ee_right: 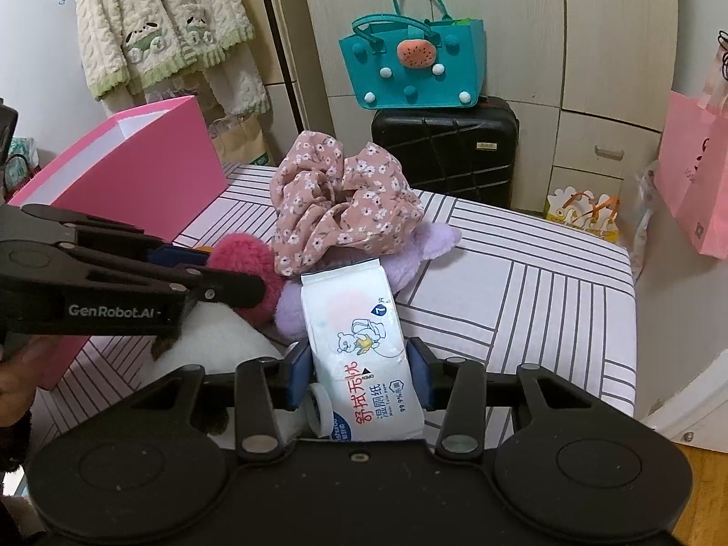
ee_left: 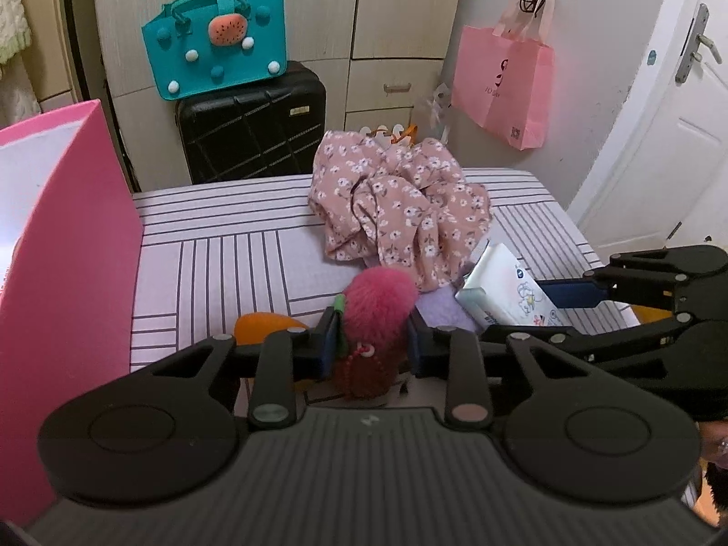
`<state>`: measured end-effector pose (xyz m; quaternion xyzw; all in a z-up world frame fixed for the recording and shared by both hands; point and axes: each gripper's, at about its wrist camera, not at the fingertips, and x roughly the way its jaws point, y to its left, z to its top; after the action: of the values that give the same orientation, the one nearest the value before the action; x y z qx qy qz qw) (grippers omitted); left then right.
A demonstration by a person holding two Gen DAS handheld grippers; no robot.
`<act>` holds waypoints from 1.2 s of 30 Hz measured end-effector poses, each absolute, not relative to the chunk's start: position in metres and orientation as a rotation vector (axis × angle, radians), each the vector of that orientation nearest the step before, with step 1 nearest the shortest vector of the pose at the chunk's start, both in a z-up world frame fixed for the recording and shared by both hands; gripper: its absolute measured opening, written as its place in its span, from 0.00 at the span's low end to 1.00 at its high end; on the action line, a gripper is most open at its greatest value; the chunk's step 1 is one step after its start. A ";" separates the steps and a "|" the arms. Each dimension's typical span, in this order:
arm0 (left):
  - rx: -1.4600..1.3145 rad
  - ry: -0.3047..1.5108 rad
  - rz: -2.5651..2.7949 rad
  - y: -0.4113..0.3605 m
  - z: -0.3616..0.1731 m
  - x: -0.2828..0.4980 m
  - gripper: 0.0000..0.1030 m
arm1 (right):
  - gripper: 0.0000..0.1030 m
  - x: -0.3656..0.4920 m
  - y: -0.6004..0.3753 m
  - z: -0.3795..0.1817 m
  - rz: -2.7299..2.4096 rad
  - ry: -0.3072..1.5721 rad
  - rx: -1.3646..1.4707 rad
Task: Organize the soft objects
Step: 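Lift and carry the pom-pom with the left tool while the right tool carries the wipes to the box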
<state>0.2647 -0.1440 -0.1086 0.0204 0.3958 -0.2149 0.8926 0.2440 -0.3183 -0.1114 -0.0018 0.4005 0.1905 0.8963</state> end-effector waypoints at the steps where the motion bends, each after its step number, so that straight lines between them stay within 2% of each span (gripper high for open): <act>1: 0.038 0.817 -0.450 -0.143 -0.107 0.263 0.27 | 0.48 0.243 -0.318 -0.110 0.391 0.827 -0.006; 27: 0.005 0.718 -0.555 -0.102 -0.057 0.197 0.27 | 0.44 0.190 -0.312 -0.065 0.310 0.739 -0.055; 36: 0.035 0.756 -0.578 -0.080 -0.053 0.170 0.27 | 0.44 0.155 -0.297 -0.052 0.367 0.756 -0.053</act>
<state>0.1697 -0.0795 -0.0532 0.0167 0.3640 -0.2781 0.8888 0.1554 -0.2966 -0.0519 -0.0255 0.3668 0.1780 0.9127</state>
